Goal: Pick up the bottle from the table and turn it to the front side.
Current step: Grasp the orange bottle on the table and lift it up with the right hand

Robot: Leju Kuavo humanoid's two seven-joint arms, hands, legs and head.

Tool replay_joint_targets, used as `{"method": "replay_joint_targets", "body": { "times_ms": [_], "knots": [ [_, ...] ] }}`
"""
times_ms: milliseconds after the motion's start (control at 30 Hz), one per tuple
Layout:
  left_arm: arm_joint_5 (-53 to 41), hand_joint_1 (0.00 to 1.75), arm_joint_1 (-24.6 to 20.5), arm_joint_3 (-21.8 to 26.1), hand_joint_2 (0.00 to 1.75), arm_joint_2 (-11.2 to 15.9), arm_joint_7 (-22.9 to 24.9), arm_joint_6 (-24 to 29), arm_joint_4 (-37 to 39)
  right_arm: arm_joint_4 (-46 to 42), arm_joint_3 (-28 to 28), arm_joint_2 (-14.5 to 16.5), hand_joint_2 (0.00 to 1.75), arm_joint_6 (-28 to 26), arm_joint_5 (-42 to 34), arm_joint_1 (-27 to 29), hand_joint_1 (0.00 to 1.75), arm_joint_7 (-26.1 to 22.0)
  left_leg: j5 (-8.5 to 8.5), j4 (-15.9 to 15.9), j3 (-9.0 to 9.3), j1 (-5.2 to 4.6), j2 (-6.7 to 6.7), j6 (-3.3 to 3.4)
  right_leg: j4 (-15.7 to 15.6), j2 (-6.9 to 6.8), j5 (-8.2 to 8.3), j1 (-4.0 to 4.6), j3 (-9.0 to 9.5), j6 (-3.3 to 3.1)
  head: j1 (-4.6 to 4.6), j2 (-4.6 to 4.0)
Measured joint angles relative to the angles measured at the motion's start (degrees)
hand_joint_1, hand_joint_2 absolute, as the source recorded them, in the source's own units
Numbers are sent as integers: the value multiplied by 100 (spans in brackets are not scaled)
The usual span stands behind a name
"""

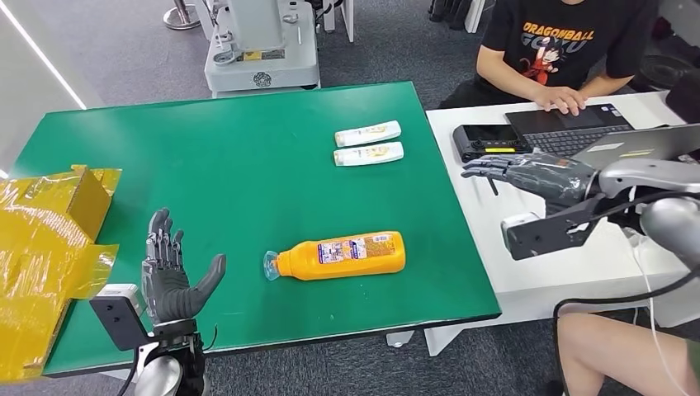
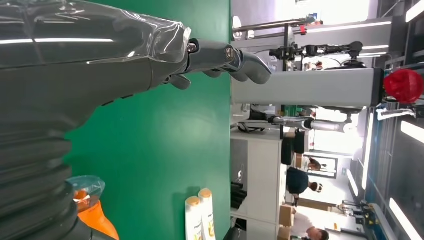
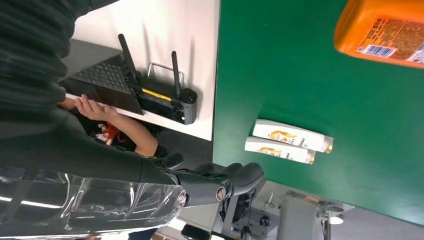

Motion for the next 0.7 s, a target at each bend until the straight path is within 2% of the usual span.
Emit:
{"method": "replay_joint_targets", "body": {
  "times_ms": [100, 200, 333, 500, 600, 700],
  "knots": [
    [8, 0, -30, 8, 175, 0, -28, -45, 46, 628, 751, 270, 175, -196, -20, -765, 0, -48, 0, -2, -1, 1, 10, -1, 2, 11, 0, 5, 0, -1, 1, 0],
    [47, 0, -67, 7, 175, 0, -85, -55, 97, 1394, 1466, 768, 175, -486, 32, -1339, 0, -179, 0, -2, 4, 4, 19, -1, 1, 20, 1, 8, 1, -1, 1, 0],
    [97, 0, -78, -4, 175, 0, -105, -65, 153, 2275, 2226, 1451, 175, -679, 109, -1808, 0, -337, 6, -1, 4, 6, 10, -4, 2, 10, 2, 9, 1, -2, 0, 0],
    [139, 0, -141, -46, 175, -2, -112, -98, 206, 3259, 2853, 2274, 175, -984, 97, -2082, 0, -501, 8, 0, 5, 11, 5, -7, 3, 7, 2, 12, 1, -2, -1, 0],
    [149, 0, -180, -78, 175, -1, -111, -111, 225, 3677, 3062, 2619, 175, -1156, 98, -2119, 0, -564, 8, 0, 1, 11, -7, -7, 3, -4, 1, 12, 1, -2, 1, 0],
    [154, 0, -233, -119, 175, -9, -84, -157, 257, 4089, 3168, 2984, 175, -1635, 133, -2080, 0, -639, 8, -1, 1, 13, -4, -7, 2, -1, 1, 13, 0, -3, 1, 0]
  ]
}}
